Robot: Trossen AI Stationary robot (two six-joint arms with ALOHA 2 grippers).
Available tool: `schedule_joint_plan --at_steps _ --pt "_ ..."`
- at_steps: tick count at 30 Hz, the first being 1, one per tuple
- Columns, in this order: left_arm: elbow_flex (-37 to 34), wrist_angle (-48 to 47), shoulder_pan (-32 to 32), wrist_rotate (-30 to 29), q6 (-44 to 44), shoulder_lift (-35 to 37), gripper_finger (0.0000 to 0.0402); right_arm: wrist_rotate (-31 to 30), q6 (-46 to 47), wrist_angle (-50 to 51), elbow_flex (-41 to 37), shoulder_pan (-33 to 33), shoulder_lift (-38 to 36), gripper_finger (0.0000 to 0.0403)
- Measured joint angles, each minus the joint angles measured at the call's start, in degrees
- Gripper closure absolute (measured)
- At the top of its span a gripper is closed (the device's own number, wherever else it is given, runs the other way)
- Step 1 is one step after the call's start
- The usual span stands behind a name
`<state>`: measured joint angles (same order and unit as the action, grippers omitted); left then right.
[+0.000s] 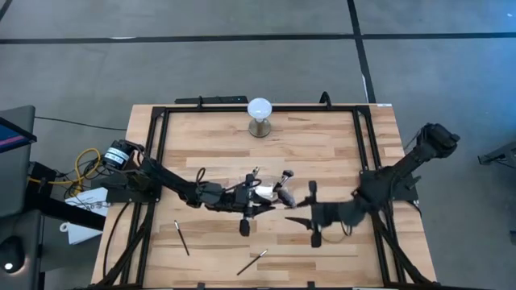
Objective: Put items in baskets/containers
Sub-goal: Put the black highlighter brush into the transparent organizer
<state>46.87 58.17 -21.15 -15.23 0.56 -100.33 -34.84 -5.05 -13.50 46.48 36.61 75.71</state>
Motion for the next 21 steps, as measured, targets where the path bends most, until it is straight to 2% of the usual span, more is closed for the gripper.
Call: schedule_joint_plan --at_steps 8,11,16,21 --pt "0.0 0.3 -0.2 -0.7 0.0 0.0 0.0357 6.3 1.7 -4.0 -0.1 -6.5 0.9 0.0192" --pt "0.0 0.3 -0.2 -1.1 -0.6 0.0 0.0362 8.5 1.5 -9.5 -0.1 -8.2 3.1 0.0171" --pt "0.0 0.3 -0.1 -1.1 -0.8 0.0 0.0353 9.0 -2.6 -19.2 -0.1 -9.3 6.6 0.0165" --pt "0.0 0.2 -0.3 -1.1 -0.8 0.0 0.0361 8.9 -4.5 -20.6 -0.1 -9.8 7.2 0.0194"
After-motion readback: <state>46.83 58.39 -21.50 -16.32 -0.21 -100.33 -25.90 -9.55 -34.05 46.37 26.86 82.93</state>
